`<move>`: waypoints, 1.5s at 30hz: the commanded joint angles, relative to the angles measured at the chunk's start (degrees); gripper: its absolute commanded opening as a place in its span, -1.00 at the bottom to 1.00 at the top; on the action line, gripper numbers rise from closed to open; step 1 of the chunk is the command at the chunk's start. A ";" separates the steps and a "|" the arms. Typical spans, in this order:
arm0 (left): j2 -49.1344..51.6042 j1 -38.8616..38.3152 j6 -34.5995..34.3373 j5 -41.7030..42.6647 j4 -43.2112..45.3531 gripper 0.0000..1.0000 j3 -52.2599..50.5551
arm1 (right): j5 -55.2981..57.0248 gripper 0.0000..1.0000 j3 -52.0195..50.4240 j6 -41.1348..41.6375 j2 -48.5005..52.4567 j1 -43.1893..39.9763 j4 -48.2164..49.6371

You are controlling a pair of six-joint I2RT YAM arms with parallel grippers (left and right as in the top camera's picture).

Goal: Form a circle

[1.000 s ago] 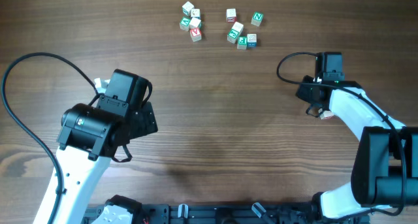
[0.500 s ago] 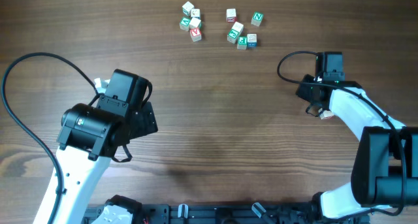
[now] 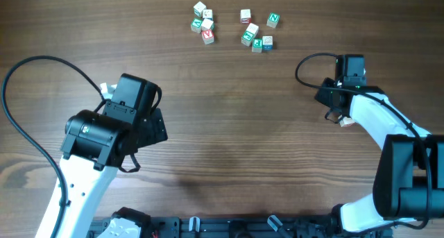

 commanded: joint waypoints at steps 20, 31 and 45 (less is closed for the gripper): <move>-0.57 0.44 -1.01 -0.74 -0.02 1.00 -0.20 | 0.57 -0.56 0.55 -0.50 0.85 -0.13 0.33; -0.57 0.44 -1.01 -0.74 -0.02 1.00 -0.20 | 0.59 -0.58 0.55 -0.79 0.87 -0.13 0.74; -0.57 0.44 -1.01 -0.74 -0.02 1.00 -0.20 | 1.79 -0.56 0.52 -1.51 2.58 -0.13 1.05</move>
